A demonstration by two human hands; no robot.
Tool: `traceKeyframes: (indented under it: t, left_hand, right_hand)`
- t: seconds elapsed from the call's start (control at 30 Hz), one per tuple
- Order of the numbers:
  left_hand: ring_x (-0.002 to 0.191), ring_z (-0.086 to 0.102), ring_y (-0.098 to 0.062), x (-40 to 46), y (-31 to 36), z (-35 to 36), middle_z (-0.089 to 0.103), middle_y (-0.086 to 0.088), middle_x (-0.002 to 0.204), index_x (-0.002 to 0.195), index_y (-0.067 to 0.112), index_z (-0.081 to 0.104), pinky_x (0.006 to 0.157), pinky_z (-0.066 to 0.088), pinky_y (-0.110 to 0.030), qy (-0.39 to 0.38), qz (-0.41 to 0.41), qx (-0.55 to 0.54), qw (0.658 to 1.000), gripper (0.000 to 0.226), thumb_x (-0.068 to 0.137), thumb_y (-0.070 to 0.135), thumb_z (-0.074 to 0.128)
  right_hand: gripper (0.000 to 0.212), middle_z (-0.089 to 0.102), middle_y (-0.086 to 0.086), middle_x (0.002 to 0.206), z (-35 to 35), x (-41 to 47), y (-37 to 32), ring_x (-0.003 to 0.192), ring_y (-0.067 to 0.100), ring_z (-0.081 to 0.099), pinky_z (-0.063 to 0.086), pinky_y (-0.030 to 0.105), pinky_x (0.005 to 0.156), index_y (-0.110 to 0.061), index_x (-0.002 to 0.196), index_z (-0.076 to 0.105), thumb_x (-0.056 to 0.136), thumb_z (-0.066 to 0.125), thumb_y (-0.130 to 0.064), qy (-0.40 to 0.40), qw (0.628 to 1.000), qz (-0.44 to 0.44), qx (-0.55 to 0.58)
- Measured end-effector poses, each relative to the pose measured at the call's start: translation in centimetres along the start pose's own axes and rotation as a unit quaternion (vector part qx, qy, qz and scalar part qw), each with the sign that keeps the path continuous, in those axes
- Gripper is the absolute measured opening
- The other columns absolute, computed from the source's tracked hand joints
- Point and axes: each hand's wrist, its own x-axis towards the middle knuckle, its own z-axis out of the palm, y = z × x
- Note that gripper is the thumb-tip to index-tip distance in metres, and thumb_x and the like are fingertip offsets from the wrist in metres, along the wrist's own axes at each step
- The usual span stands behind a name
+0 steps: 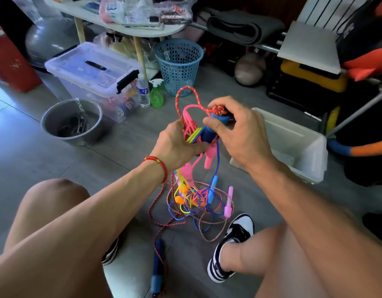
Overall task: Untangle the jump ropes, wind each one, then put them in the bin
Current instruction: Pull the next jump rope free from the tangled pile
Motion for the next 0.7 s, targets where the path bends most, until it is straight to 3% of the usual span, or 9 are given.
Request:
traceKeyframes:
  t: [0.07, 0.17, 0.3, 0.4, 0.47, 0.6, 0.7]
  left_hand:
    - [0.074, 0.061, -0.018, -0.3, 0.5, 0.2, 0.069, 0.0, 0.086, 0.099, 0.017, 0.066, 0.064, 0.046, -0.03, 0.02, 0.015, 0.006, 1.0, 0.04, 0.07, 0.034, 0.086]
    - [0.088, 0.065, -0.023, -0.2, 0.6, 0.2, 0.069, -0.002, 0.093, 0.104, 0.015, 0.063, 0.072, 0.051, -0.037, 0.035, 0.019, 0.027, 0.999, 0.046, 0.069, 0.034, 0.087]
    - [0.092, 0.062, -0.027, -0.7, 1.1, -0.1, 0.068, -0.005, 0.096, 0.104, 0.011, 0.063, 0.081, 0.049, -0.042, 0.027, 0.059, 0.057, 0.996, 0.046, 0.072, 0.035, 0.085]
    - [0.075, 0.055, -0.017, -0.9, 1.2, -0.2, 0.058, 0.005, 0.08, 0.097, 0.014, 0.062, 0.063, 0.042, -0.03, -0.006, 0.023, 0.048, 0.999, 0.043, 0.075, 0.044, 0.084]
    - [0.063, 0.048, -0.012, -0.7, 1.1, -0.2, 0.052, 0.008, 0.071, 0.091, 0.014, 0.062, 0.056, 0.036, -0.026, -0.018, -0.006, 0.017, 1.0, 0.041, 0.076, 0.046, 0.084]
    - [0.064, 0.048, -0.017, -0.2, 0.6, -0.4, 0.053, 0.004, 0.068, 0.081, 0.016, 0.058, 0.057, 0.038, -0.029, -0.039, -0.074, -0.085, 0.993, 0.038, 0.075, 0.04, 0.087]
    - [0.068, 0.055, -0.016, -0.1, 0.3, -0.3, 0.06, 0.003, 0.075, 0.091, 0.013, 0.061, 0.06, 0.045, -0.03, -0.03, -0.055, -0.041, 0.997, 0.044, 0.07, 0.039, 0.089]
  right_hand:
    - [0.031, 0.071, -0.008, 0.102, 0.2, -0.1, -0.4, 0.093, 0.002, 0.062, 0.049, 0.017, 0.084, -0.017, 0.112, 0.069, 0.085, 0.08, -0.025, -0.031, 0.999, -0.014, 0.0]
    - [0.029, 0.069, -0.006, 0.105, 0.4, 0.1, -0.8, 0.096, 0.0, 0.06, 0.044, 0.012, 0.088, -0.012, 0.112, 0.067, 0.085, 0.077, -0.014, -0.043, 0.998, -0.036, 0.006]
    - [0.039, 0.064, -0.006, 0.109, -0.2, 0.5, -0.7, 0.097, -0.004, 0.053, 0.036, 0.005, 0.088, -0.009, 0.121, 0.06, 0.088, 0.076, -0.023, -0.008, 1.0, -0.021, -0.003]
    - [0.054, 0.068, -0.01, 0.111, 0.0, 0.7, -0.3, 0.103, 0.003, 0.064, 0.052, 0.026, 0.091, -0.013, 0.126, 0.056, 0.084, 0.08, -0.036, 0.018, 0.998, 0.037, 0.056]
    - [0.051, 0.072, -0.005, 0.108, 0.1, 0.9, -0.1, 0.101, 0.011, 0.07, 0.057, 0.039, 0.089, -0.011, 0.122, 0.058, 0.083, 0.081, -0.032, 0.047, 0.986, 0.089, 0.13]
    - [0.031, 0.075, 0.004, 0.103, 0.1, 0.8, -0.2, 0.094, 0.013, 0.073, 0.058, 0.031, 0.087, -0.01, 0.11, 0.065, 0.084, 0.08, -0.017, 0.016, 0.967, 0.132, 0.216]
    - [0.032, 0.076, -0.004, 0.099, 0.2, 0.5, -0.6, 0.093, 0.015, 0.073, 0.059, 0.037, 0.087, -0.014, 0.106, 0.062, 0.084, 0.081, -0.027, -0.019, 0.977, 0.117, 0.176]
